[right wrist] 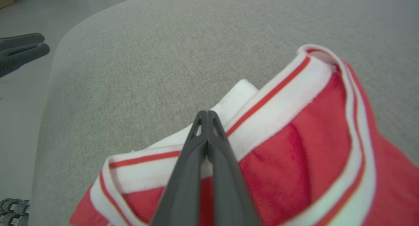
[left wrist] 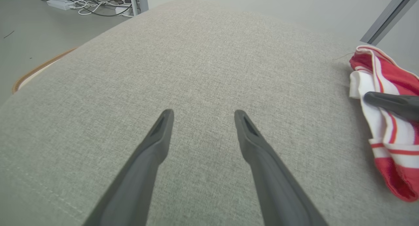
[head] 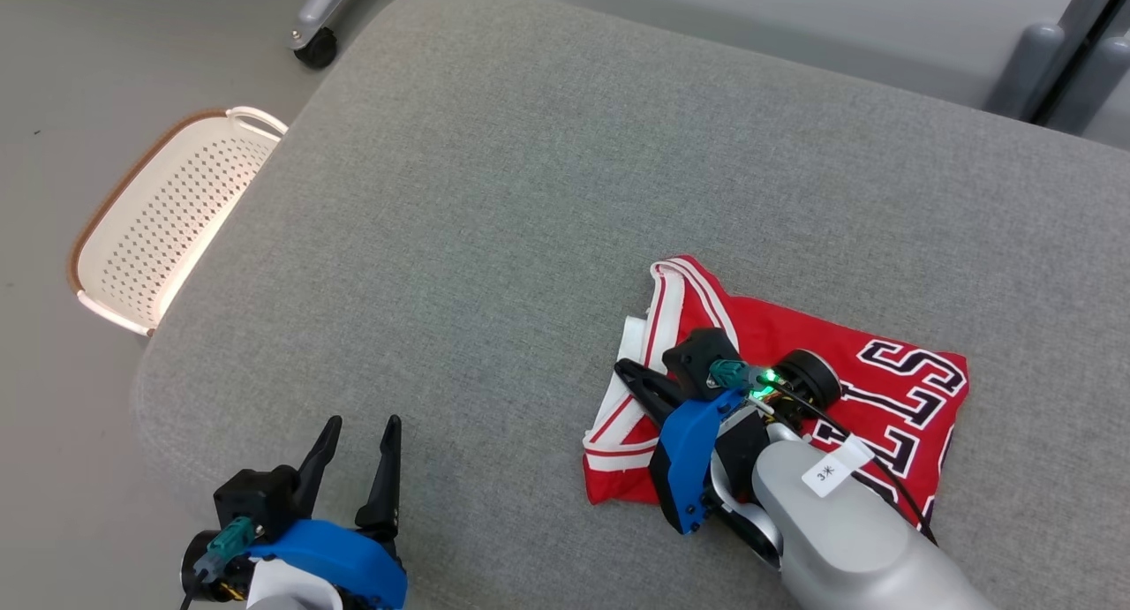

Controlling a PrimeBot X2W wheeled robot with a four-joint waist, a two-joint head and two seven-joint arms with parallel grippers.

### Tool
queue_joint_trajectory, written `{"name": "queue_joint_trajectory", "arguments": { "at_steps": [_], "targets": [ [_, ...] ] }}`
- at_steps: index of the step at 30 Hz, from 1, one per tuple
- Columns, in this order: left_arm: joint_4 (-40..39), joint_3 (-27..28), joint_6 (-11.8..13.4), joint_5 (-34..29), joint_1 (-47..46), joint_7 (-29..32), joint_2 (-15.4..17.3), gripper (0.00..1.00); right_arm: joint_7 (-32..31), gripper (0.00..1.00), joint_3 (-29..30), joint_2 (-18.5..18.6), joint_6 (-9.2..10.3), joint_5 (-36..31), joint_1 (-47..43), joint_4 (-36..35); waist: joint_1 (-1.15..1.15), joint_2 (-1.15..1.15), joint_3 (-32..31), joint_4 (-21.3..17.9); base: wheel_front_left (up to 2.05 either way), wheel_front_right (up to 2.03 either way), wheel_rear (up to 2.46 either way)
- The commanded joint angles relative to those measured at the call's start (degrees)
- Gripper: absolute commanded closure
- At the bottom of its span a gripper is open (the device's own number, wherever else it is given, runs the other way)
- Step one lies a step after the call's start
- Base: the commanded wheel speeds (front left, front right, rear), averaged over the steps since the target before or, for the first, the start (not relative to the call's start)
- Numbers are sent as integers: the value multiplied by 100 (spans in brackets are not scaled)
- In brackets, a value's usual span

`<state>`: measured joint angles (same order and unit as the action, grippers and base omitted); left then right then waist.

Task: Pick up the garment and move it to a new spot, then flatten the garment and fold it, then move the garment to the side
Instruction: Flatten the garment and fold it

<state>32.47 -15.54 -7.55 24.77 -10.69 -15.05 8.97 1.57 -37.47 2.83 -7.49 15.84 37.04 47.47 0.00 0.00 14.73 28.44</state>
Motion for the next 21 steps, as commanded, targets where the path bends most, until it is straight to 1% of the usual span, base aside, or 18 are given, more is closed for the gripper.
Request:
{"name": "queue_joint_trajectory", "arguments": {
  "at_steps": [1,4,7,9,11,12,13,14,16,17,19,21],
  "targets": [
    [-37,16,12,37,-42,-13,17,0,4,100,-30,21,-1,21,21,-8,0,0,-4,-7,0,0,0],
    [-127,55,12,24,-32,-13,53,0,226,100,-223,23,-1,340,-28,-173,0,0,-50,-110,0,0,0],
    [-279,106,11,-30,3,-13,90,0,650,100,-384,24,-1,649,-31,-342,0,0,-144,-318,0,0,0],
    [-395,161,12,-70,38,-13,113,0,973,100,-378,29,-1,742,-28,-392,0,0,-230,-532,0,0,0],
    [-511,230,12,-132,61,-13,110,0,1204,100,-212,29,-1,789,-30,-390,0,0,-316,-773,0,0,0],
    [-572,262,11,-175,65,-13,102,0,1280,100,-35,27,0,775,-48,-362,0,0,-357,-893,0,0,0],
    [-625,293,11,-221,71,-14,103,0,1324,94,163,28,-1,709,-76,-340,0,0,-402,-1020,0,0,0],
    [-660,336,11,-262,81,-13,105,0,1344,70,315,25,-1,635,-133,-328,0,0,-445,-1153,0,0,0],
    [-726,423,11,-348,93,-13,109,0,1362,33,868,25,-1,443,-254,-504,0,0,-520,-1426,0,0,0],
    [-731,479,11,-383,93,-13,104,0,1359,0,1145,17,-1,288,-380,-597,0,0,-551,-1549,0,0,0],
    [-740,583,12,-459,98,-13,97,0,1360,0,1697,18,-1,24,-703,-832,0,0,-604,-1777,0,0,0],
    [-705,671,11,-564,121,-13,91,0,1363,0,2108,10,-2,-310,-994,-1045,0,0,-656,-1974,0,0,0]
  ]
}}
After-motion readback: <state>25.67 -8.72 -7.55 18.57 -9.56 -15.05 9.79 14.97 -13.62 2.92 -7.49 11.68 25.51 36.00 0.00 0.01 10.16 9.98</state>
